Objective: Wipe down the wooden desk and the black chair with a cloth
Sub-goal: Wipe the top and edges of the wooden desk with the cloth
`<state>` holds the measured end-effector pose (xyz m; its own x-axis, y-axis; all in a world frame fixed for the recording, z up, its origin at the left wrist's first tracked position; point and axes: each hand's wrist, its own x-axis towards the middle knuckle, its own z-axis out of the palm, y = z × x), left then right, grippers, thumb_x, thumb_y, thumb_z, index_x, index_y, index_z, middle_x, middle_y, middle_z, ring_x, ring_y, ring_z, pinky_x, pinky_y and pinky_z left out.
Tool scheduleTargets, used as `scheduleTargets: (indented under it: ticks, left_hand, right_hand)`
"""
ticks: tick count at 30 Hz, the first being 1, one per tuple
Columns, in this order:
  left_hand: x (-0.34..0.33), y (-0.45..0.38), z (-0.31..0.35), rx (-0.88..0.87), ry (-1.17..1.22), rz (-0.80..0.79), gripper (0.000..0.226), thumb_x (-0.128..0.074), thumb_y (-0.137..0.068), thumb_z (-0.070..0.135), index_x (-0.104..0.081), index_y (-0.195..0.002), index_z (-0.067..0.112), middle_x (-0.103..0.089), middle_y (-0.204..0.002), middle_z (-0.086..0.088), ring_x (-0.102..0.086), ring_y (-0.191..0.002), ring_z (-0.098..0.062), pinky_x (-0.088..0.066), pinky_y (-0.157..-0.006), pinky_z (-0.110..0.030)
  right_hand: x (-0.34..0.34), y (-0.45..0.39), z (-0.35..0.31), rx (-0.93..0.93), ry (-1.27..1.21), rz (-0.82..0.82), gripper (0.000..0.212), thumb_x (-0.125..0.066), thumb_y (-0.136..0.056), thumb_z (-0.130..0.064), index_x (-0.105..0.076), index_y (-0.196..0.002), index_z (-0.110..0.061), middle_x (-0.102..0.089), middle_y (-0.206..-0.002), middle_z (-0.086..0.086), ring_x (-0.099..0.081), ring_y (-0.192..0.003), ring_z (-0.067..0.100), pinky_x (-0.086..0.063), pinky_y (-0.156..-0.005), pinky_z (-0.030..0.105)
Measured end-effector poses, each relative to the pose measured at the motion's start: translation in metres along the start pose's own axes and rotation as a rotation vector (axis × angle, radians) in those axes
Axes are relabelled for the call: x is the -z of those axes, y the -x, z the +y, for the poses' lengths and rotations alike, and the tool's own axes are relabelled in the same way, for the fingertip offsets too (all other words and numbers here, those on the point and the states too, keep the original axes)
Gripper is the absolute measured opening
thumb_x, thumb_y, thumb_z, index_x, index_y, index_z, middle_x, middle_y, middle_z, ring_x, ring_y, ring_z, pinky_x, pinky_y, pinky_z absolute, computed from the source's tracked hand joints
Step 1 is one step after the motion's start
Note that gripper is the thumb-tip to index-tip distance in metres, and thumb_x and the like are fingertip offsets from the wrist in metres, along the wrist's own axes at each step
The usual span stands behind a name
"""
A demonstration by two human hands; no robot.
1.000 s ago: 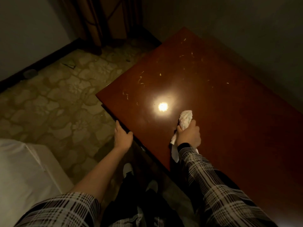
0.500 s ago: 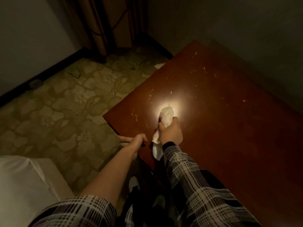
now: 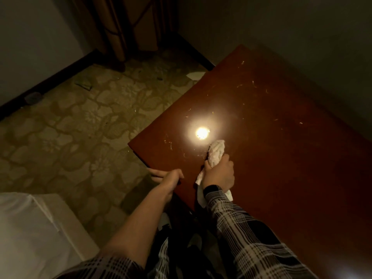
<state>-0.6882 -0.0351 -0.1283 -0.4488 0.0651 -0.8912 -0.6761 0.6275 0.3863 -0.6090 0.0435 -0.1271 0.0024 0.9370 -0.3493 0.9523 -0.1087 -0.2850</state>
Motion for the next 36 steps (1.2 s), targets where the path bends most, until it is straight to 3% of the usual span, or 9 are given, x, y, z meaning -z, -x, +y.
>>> scheduleTargets:
  ticks: [6,9,11,16,21,24,30,33,36]
  left_hand:
    - [0.007,0.001,0.0,-0.02,0.164,-0.124,0.09,-0.044,-0.089,0.061,0.016,-0.147,0.027,0.011,-0.157,-0.008,-0.006,-0.145,-0.028,-0.017,-0.115,-0.047]
    - [0.028,-0.003,-0.008,-0.054,0.176,-0.327,0.085,-0.029,-0.088,0.067,0.026,-0.143,0.032,0.007,-0.158,-0.003,-0.008,-0.145,-0.026,-0.012,-0.115,-0.048]
    - [0.043,-0.011,-0.016,-0.064,0.079,-0.346,0.09,-0.024,-0.081,0.074,0.022,-0.145,0.031,0.008,-0.158,-0.001,-0.007,-0.145,-0.026,-0.013,-0.115,-0.05]
    - [0.058,-0.03,-0.008,-0.278,0.149,-0.026,0.073,-0.024,-0.094,0.058,0.011,-0.149,0.026,0.006,-0.158,-0.002,-0.004,-0.145,-0.026,-0.009,-0.116,-0.046]
    - [0.06,-0.041,0.018,-0.467,0.396,0.003,0.068,-0.013,-0.094,0.056,-0.007,-0.151,0.019,-0.012,-0.157,0.0,-0.013,-0.144,-0.018,-0.014,-0.114,-0.033]
    - [0.065,-0.041,0.024,-0.451,0.52,0.02,0.056,-0.013,-0.101,0.043,-0.018,-0.149,0.015,-0.023,-0.154,-0.003,-0.022,-0.141,-0.018,-0.02,-0.11,-0.029]
    - [0.086,-0.065,0.029,-0.362,0.558,0.083,0.063,-0.012,-0.101,0.046,-0.048,-0.131,0.004,-0.045,-0.136,-0.006,-0.037,-0.132,-0.021,-0.027,-0.106,-0.03]
    - [0.094,-0.075,0.037,-0.317,0.577,0.069,0.067,-0.013,-0.099,0.052,-0.056,-0.118,0.004,-0.045,-0.14,-0.015,-0.04,-0.13,-0.029,-0.029,-0.111,-0.042]
    - [0.105,-0.072,0.041,-0.317,0.571,0.084,0.073,-0.011,-0.1,0.05,-0.053,-0.121,-0.005,-0.042,-0.141,-0.01,-0.042,-0.127,-0.025,-0.031,-0.108,-0.038]
  right_hand:
    - [-0.007,-0.005,-0.045,0.145,-0.094,-0.075,0.043,-0.063,-0.086,-0.039,-0.046,-0.119,-0.017,-0.057,-0.113,0.006,-0.056,-0.103,0.026,-0.046,-0.081,0.036]
    - [0.012,-0.015,-0.032,0.18,-0.379,-0.236,0.045,-0.06,-0.089,-0.027,-0.046,-0.13,-0.014,-0.059,-0.119,0.007,-0.057,-0.107,0.027,-0.042,-0.081,0.028]
    - [0.025,-0.017,-0.009,0.149,-0.396,-0.186,0.045,-0.062,-0.089,-0.025,-0.047,-0.129,-0.011,-0.059,-0.12,0.009,-0.057,-0.106,0.027,-0.04,-0.077,0.027]
    - [0.019,-0.012,0.016,0.039,-0.005,-0.046,0.043,-0.06,-0.09,-0.035,-0.045,-0.122,-0.011,-0.054,-0.113,0.013,-0.056,-0.1,0.032,-0.044,-0.073,0.036]
    - [0.002,-0.005,-0.013,0.009,0.093,0.017,0.046,-0.058,-0.089,-0.04,-0.044,-0.125,-0.015,-0.053,-0.112,0.013,-0.055,-0.1,0.031,-0.047,-0.078,0.04]
    - [-0.014,0.007,-0.04,0.129,0.116,-0.004,0.046,-0.058,-0.089,-0.042,-0.044,-0.127,-0.018,-0.053,-0.113,0.011,-0.055,-0.101,0.029,-0.048,-0.081,0.038]
    - [-0.043,0.033,-0.103,0.316,0.102,-0.112,0.052,-0.059,-0.088,-0.041,-0.041,-0.133,-0.025,-0.051,-0.12,0.011,-0.051,-0.108,0.03,-0.043,-0.086,0.038]
    - [-0.055,0.046,-0.123,0.462,0.148,-0.152,0.052,-0.057,-0.088,-0.039,-0.04,-0.135,-0.025,-0.049,-0.122,0.009,-0.049,-0.109,0.029,-0.039,-0.086,0.036]
    - [-0.067,0.057,-0.14,0.66,0.098,-0.275,0.048,-0.061,-0.086,-0.039,-0.047,-0.129,-0.024,-0.052,-0.115,0.008,-0.051,-0.103,0.028,-0.037,-0.079,0.036]
